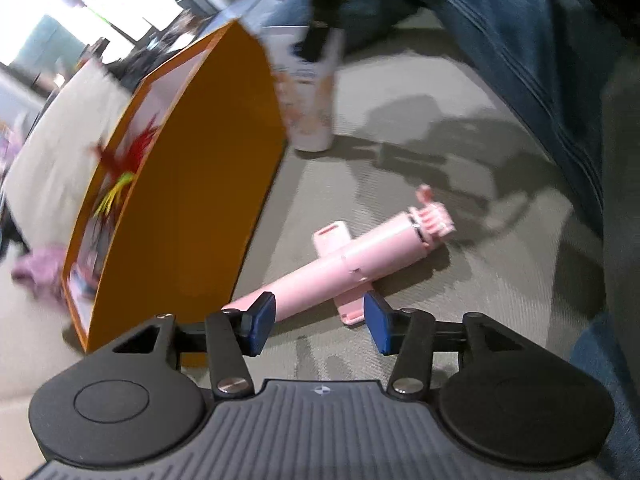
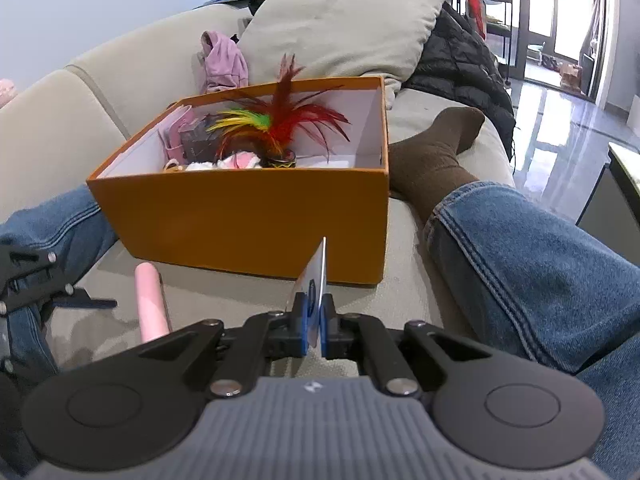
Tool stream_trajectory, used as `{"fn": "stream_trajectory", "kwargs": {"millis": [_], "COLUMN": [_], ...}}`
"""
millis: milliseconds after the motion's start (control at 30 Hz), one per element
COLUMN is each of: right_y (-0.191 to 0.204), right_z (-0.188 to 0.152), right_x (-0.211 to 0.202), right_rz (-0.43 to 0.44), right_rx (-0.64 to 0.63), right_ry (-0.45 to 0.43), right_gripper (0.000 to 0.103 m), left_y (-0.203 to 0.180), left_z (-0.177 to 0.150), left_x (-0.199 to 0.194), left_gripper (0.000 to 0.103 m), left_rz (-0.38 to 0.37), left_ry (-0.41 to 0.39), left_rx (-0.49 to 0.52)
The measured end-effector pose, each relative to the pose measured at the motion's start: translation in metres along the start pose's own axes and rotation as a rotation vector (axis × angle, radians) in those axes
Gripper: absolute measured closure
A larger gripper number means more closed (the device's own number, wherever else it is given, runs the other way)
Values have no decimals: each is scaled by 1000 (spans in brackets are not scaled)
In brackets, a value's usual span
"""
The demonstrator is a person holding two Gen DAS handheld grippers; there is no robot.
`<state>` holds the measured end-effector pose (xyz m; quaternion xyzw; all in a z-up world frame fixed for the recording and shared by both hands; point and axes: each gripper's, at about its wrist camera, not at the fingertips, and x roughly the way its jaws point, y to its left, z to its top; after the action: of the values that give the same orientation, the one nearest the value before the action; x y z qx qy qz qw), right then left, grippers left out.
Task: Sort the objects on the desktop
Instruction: 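Lift the pink selfie stick with the left gripper and turn it upright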
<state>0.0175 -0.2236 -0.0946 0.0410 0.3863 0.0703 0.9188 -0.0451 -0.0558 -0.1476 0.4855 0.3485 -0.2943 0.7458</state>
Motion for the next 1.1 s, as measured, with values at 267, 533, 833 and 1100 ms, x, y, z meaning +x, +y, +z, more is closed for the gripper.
{"fn": "stream_trajectory", "kwargs": {"millis": [267, 533, 833, 1100], "right_y": [-1, -8, -21, -28], "right_z": [0, 1, 5, 9], "right_x": [2, 5, 6, 9], "right_rz": [6, 14, 27, 37], "right_rx": [8, 30, 49, 60], "right_ry": [-15, -30, -30, -23], "right_gripper": [97, 97, 96, 95], "left_y": [-37, -39, -27, -8], "left_z": [-2, 3, 18, 42], "left_x": [28, 43, 39, 26], "left_gripper": [38, 35, 43, 63], "left_rz": [63, 106, 25, -43], "left_ry": [45, 23, -38, -79], "left_rx": [254, 362, 363, 354]}}
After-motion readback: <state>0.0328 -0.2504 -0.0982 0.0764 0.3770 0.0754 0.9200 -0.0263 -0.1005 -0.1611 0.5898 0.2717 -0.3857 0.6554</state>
